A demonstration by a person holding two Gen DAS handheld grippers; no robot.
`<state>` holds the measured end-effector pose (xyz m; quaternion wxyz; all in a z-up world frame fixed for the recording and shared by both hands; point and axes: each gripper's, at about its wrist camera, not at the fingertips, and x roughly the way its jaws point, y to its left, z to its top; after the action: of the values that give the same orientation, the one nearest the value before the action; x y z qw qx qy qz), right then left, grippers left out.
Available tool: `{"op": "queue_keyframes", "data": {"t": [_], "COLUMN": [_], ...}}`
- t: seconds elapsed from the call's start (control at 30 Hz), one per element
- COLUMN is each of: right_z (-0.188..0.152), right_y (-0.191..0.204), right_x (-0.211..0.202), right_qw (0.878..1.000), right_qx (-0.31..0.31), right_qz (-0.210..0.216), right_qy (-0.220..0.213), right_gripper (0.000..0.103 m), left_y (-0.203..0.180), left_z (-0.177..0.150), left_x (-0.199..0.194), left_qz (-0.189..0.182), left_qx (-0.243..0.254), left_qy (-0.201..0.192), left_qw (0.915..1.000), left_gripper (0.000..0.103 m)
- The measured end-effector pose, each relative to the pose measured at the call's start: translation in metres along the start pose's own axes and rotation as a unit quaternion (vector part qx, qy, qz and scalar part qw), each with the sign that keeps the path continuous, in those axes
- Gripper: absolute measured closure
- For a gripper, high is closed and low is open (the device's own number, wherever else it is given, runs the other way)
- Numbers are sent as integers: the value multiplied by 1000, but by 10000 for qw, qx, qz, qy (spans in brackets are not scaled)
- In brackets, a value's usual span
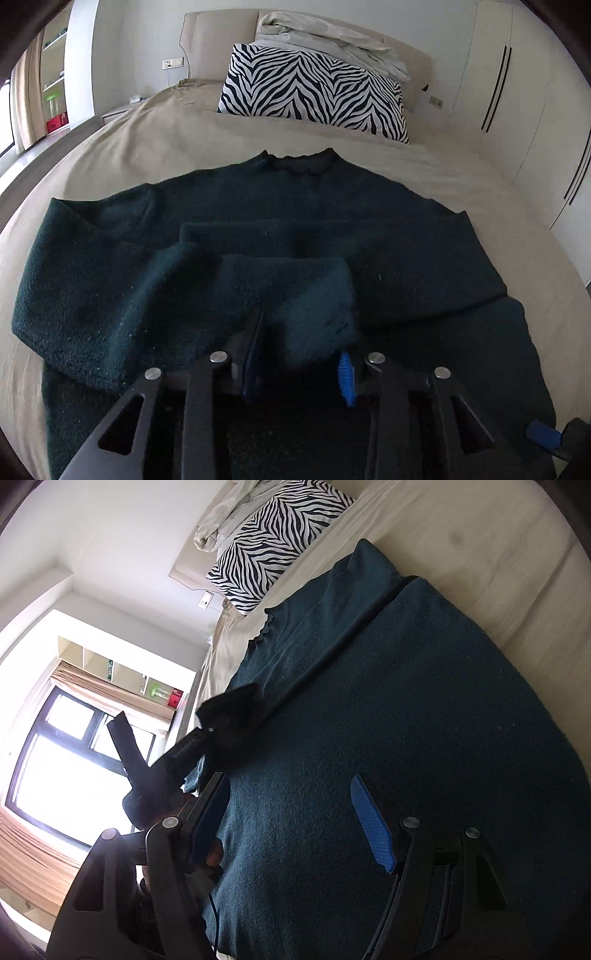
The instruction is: Fold small clothes
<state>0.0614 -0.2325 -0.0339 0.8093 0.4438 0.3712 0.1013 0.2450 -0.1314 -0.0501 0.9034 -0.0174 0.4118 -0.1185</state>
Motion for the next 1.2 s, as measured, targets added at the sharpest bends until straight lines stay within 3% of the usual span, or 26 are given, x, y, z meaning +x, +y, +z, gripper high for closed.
{"op": "queue_keyframes", "data": {"t": [0.1, 0.13, 0.2, 0.3, 0.37, 0.4, 0.47, 0.6, 0.67, 0.73, 0.77, 0.87, 1.03, 1.2], "right_z": [14, 20, 32, 50, 60, 64, 67, 54, 46, 42, 41, 41, 74, 123], "right_y": [-2, -1, 8, 38, 58, 67, 77, 85, 96, 105, 108, 122, 134, 110], "right_x": [1, 5, 19, 54, 84, 102, 137, 196, 202, 206, 208, 202, 174, 157], "right_qw": [9999, 9997, 9993, 9974, 9960, 9951, 9932, 9835, 9813, 9784, 9756, 9672, 9676, 9653], "right_qx": [-132, -191, -331, -664, -749, -750, -677, -714, -1069, -1236, -1344, -1808, -1968, -1851], "right_qz": [-102, -107, -105, -5, 99, 94, -191, -695, -849, -904, -938, -1200, -1249, -1674], "right_qy": [19, 49, 130, 277, 486, 641, 927, 1508, 1354, 1386, 1460, 1321, 967, 771], "right_gripper": [35, 35, 35, 35, 35, 35, 35, 35, 37, 59, 82, 95, 95, 95], "left_y": [15, 24, 48, 91, 116, 127, 144, 153, 150, 148, 148, 149, 149, 149], "left_z": [-13, -6, -8, -11, -18, -22, -35, -46, -47, -47, -48, -48, -49, -49], "left_x": [-26, -34, -61, -78, -67, -60, -49, -51, -50, -51, -51, -52, -53, -53], "left_qz": [-149, -158, -158, -61, -32, -24, -74, -320, -272, -263, -278, -316, -336, -327], "left_qx": [-156, -258, -475, -817, -1199, -1380, -1674, -1877, -1820, -1789, -1798, -1840, -1856, -1851], "left_qy": [-148, -313, -714, -969, -766, -631, -468, -710, -741, -764, -771, -799, -814, -812], "left_qw": [9997, 9991, 9962, 9919, 9898, 9884, 9847, 9791, 9801, 9805, 9803, 9792, 9787, 9788], "left_gripper": [30, 18, 9, 9, 12, 20, 28, 29, 29, 28, 28, 28, 28, 28]}}
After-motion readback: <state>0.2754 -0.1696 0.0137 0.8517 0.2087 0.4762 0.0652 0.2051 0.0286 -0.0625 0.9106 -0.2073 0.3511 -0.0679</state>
